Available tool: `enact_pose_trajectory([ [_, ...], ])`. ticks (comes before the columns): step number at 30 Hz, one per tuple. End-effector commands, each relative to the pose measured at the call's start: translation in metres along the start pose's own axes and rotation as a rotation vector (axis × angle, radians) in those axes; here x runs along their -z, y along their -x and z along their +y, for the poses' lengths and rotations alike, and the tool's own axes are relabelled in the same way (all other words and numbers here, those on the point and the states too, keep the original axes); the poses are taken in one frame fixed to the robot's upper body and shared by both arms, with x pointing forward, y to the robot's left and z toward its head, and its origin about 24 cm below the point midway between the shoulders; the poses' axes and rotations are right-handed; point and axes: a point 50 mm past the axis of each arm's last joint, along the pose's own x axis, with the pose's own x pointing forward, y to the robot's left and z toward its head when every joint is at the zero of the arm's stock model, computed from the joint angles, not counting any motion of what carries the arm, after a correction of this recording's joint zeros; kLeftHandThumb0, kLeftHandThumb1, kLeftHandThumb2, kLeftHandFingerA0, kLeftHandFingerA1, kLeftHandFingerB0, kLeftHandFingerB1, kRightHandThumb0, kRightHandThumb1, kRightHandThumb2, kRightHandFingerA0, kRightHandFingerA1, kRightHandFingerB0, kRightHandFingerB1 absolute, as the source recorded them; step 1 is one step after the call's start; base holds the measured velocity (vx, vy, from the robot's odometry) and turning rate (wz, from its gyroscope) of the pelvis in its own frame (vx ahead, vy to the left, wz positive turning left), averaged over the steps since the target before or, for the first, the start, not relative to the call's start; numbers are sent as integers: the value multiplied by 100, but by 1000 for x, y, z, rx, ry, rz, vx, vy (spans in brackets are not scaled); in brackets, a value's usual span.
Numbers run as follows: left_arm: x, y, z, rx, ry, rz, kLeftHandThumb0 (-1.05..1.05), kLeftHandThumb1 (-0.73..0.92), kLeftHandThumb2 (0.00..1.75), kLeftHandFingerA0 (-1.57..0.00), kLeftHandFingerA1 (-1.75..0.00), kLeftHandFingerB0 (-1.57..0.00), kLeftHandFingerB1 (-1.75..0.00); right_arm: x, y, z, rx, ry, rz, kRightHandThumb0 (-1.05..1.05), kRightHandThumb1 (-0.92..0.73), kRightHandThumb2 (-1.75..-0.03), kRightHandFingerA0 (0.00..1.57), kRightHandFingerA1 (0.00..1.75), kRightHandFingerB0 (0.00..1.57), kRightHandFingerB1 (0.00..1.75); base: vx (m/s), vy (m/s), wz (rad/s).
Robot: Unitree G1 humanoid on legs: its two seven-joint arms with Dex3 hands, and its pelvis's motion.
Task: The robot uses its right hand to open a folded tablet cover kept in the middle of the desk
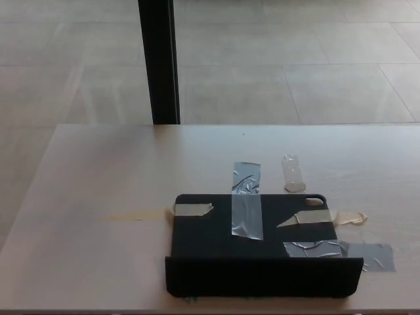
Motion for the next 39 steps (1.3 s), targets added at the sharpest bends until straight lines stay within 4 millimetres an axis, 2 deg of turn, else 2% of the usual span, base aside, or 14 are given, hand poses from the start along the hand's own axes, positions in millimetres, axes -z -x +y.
enact_pose_trajectory([
  [1, -31, 2, 51, -91, 508, -101, -78, 81, 64, -65, -81, -40, -62, -66, -3, -66, 341, -812, -152, -78, -90, -67, 73, 55, 45, 46, 0, 0, 0],
  [8, -34, 3, 55, -101, 518, -105, -76, 84, 65, -63, -80, -39, -61, -140, 16, -38, 201, -629, -545, -80, -90, -68, 71, 53, 40, 43, 0, 0, 0],
  [10, -34, 3, 55, -105, 489, -100, -78, 86, 66, -65, -79, -40, -61, -176, 28, -27, 164, -633, -654, -74, -71, -109, 60, 64, 36, 55, 0, 0, 0],
  [11, -33, 3, 55, -104, 491, -99, -76, 86, 66, -62, -78, -40, -60, -189, 35, -21, 140, -630, -707, -83, -87, -66, 71, 53, 50, 44, 0, 0, 0],
  [17, -33, 3, 57, -95, 511, -102, -78, 64, 96, -60, -78, -38, -64, -271, 104, 52, -203, -339, -1105, -85, -87, -66, 61, 52, 35, 40, 0, 0, 0],
  [22, -37, 3, 59, -105, 507, -104, -77, 84, 66, -65, -79, -40, -60, -275, 130, 118, -442, -27, -1220, -75, -87, -66, 61, 51, 42, 38, 0, 0, 0],
  [23, -37, 3, 59, -106, 509, -103, -77, 84, 66, -68, -80, -41, -61, -273, 134, 127, -471, 39, -1216, -83, -69, -107, 59, 59, 39, 50, 0, 0, 0],
  [25, -38, 3, 59, -109, 509, -107, -79, 63, 96, -66, -80, -40, -65, -267, 141, 143, -543, 120, -1192, -88, -84, -66, 66, 47, 45, 36, 0, 0, 0],
  [26, -40, 3, 60, -111, 507, -111, -76, 83, 65, -66, -80, -42, -63, -257, 148, 160, -600, 298, -1222, -88, -89, -68, 63, 49, 38, 36, 0, 0, 0],
  [28, -41, 3, 61, -107, 498, -115, -76, 84, 66, -63, -78, -41, -62, -246, 153, 171, -645, 424, -1253, -84, -90, -68, 64, 49, 36, 35, 0, 0, 0],
  [29, -42, 4, 62, -106, 511, -118, -77, 83, 65, -65, -81, -40, -62, -236, 157, 181, -665, 548, -1276, -75, -71, -109, 54, 60, 26, 49, 0, 0, 0],
  [31, -43, 4, 63, -104, 514, -121, -79, 63, 96, -63, -80, -38, -65, -220, 163, 192, -704, 710, -1296, -82, -89, -67, 60, 49, 38, 35, 0, 0, 0],
  [36, -41, 4, 64, -105, 498, -112, -79, 64, 97, -63, -80, -37, -64, -193, 167, 207, -786, 964, -1286, -84, -89, -68, 62, 45, 35, 35, 0, 0, 0],
  [39, -40, 5, 65, -99, 518, -113, -76, 83, 65, -64, -82, -37, -62, -185, 166, 212, -799, 1056, -1294, -81, -70, -108, 53, 58, 29, 49, 0, 0, 0],
])
